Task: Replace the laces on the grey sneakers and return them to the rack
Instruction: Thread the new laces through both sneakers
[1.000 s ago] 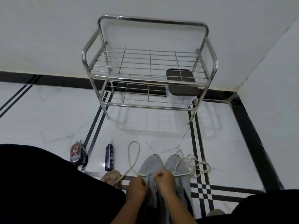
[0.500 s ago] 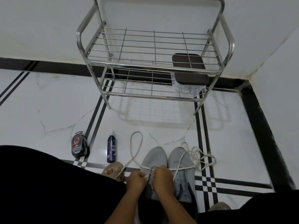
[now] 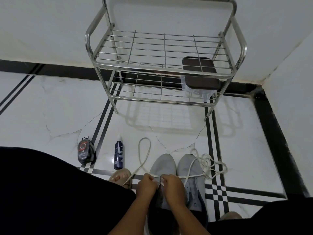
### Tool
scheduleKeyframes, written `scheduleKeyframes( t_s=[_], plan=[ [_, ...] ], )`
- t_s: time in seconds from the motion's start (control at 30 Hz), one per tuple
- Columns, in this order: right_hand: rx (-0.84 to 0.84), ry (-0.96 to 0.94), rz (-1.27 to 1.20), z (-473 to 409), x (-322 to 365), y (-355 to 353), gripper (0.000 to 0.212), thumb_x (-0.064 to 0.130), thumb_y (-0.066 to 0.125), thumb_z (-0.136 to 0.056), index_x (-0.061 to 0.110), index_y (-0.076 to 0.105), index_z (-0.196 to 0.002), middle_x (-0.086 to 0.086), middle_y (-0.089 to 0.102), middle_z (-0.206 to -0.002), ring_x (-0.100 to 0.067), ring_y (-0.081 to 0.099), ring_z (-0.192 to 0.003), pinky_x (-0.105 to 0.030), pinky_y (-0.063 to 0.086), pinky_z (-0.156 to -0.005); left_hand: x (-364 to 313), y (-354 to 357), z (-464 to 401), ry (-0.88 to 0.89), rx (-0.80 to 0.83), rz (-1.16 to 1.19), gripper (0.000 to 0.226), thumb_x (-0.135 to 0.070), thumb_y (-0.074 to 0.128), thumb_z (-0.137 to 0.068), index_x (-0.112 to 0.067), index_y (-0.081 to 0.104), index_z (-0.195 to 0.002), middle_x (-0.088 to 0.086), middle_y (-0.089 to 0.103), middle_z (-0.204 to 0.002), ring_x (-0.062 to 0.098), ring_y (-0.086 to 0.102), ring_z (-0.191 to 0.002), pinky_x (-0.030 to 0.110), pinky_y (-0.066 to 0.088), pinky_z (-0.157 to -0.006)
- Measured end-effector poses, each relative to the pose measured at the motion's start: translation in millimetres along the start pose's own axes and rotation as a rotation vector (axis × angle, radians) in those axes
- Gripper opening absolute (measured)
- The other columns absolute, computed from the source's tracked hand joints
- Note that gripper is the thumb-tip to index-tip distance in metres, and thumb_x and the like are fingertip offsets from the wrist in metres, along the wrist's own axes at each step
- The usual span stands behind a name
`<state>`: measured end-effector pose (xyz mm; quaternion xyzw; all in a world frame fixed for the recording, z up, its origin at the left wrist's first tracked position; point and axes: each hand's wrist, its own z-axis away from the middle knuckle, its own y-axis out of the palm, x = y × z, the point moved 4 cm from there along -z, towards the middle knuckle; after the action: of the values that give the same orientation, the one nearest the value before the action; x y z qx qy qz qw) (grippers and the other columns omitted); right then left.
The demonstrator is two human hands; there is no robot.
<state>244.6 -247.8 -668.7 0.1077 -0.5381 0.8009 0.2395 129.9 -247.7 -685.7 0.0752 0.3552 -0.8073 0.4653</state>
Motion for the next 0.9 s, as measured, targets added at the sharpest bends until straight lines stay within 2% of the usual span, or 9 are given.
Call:
scheduleKeyframes(
  t_s=[0.1, 0.27, 0.37, 0.5, 0.57, 0.63, 0.7, 0.8, 0.9],
  plan=[
    [-0.219, -0.018, 0.074, 18.2, -1.7, -11.2, 0.01, 0.027, 0.066, -0.085, 0.017, 0.065, -0.086, -0.002, 0.062, -0.088, -0.023, 0.063, -0.077, -0.031, 0.045, -0.057, -0.1, 5.5, -4.3, 0.047, 0.009, 0.002, 0.01, -0.021, 0.049, -0.091, -0.026, 0.054, -0.086, 0.005, 0.066, -0.102, 0.022, 0.06, -0.093, 0.028, 0.046, -0.075],
    [0.123, 0.132, 0.212, 37.2, -28.8, -3.2, 0.033, 0.029, 0.04, -0.101, 0.011, 0.066, -0.11, -0.006, 0.066, -0.112, -0.02, 0.064, -0.103, -0.027, 0.049, -0.081, -0.8, 4.7, -6.7, 0.021, -0.044, 0.066, 0.012, -0.014, 0.045, -0.09, -0.018, 0.054, -0.084, 0.011, 0.065, -0.098, 0.027, 0.061, -0.091, 0.034, 0.048, -0.077],
    [0.146, 0.178, 0.234, 36.8, -38.2, -4.2, 0.03, 0.018, 0.04, -0.1, 0.01, 0.067, -0.11, -0.006, 0.067, -0.113, -0.018, 0.065, -0.102, -0.025, 0.049, -0.079, -4.0, -26.1, -17.4, -0.051, -0.245, 0.112, 0.015, -0.008, 0.05, -0.092, -0.01, 0.055, -0.106, 0.012, 0.064, -0.107, 0.028, 0.061, -0.096, 0.033, 0.052, -0.082],
    [0.132, 0.212, 0.208, 37.9, -37.9, -8.0, 0.029, 0.02, 0.04, -0.1, 0.012, 0.066, -0.111, -0.004, 0.067, -0.114, -0.016, 0.064, -0.103, -0.022, 0.044, -0.073, -20.9, -122.3, -21.7, -0.152, -0.603, 0.327, 0.035, -0.014, 0.039, -0.084, -0.015, 0.049, -0.118, 0.006, 0.057, -0.116, 0.016, 0.053, -0.087, 0.02, 0.048, -0.066],
    [0.137, 0.23, 0.191, 37.7, -37.2, -8.9, 0.028, 0.02, 0.041, -0.1, 0.013, 0.065, -0.113, -0.004, 0.066, -0.115, -0.017, 0.063, -0.104, -0.023, 0.047, -0.077, -41.0, -152.4, -7.6, -0.043, -0.792, 0.282, 0.032, -0.017, 0.038, -0.091, -0.006, 0.05, -0.118, 0.009, 0.058, -0.112, 0.02, 0.055, -0.092, 0.026, 0.046, -0.078],
    [0.15, 0.252, 0.183, 36.9, -35.9, -8.8, 0.028, 0.019, 0.041, -0.099, 0.012, 0.063, -0.114, -0.004, 0.065, -0.116, -0.018, 0.063, -0.105, -0.024, 0.048, -0.08, -67.3, -141.5, 8.1, 0.27, -0.73, 0.244, 0.03, -0.034, 0.042, -0.099, -0.01, 0.053, -0.111, 0.008, 0.059, -0.099, 0.023, 0.055, -0.09, 0.031, 0.042, -0.078],
    [0.158, 0.258, 0.181, 36.9, -33.2, -10.4, 0.028, 0.018, 0.041, -0.099, 0.012, 0.063, -0.115, -0.004, 0.065, -0.118, -0.017, 0.062, -0.106, -0.024, 0.048, -0.081, -66.5, -91.3, 7.9, 0.392, -0.418, -0.119, 0.03, -0.038, 0.042, -0.1, -0.013, 0.058, -0.108, 0.006, 0.064, -0.101, 0.022, 0.059, -0.091, 0.028, 0.042, -0.078],
    [0.173, 0.265, 0.178, 37.2, -30.7, -13.5, 0.029, 0.017, 0.041, -0.098, 0.013, 0.062, -0.117, -0.004, 0.063, -0.121, -0.018, 0.061, -0.11, -0.025, 0.048, -0.084, -17.7, -13.1, -1.7, 0.299, -0.069, -0.361, 0.027, -0.029, 0.041, -0.099, -0.014, 0.061, -0.109, 0.008, 0.066, -0.114, 0.023, 0.062, -0.105, 0.029, 0.048, -0.088],
    [0.186, 0.267, 0.172, 38.4, -32.7, -13.4, 0.029, 0.015, 0.041, -0.098, 0.012, 0.062, -0.117, -0.006, 0.063, -0.121, -0.02, 0.061, -0.11, -0.027, 0.048, -0.086, 4.8, 5.9, 11.2, 0.186, -0.074, -0.209, 0.025, -0.033, 0.045, -0.096, -0.017, 0.061, -0.107, 0.008, 0.066, -0.113, 0.025, 0.06, -0.107, 0.032, 0.048, -0.088]
  ],
)
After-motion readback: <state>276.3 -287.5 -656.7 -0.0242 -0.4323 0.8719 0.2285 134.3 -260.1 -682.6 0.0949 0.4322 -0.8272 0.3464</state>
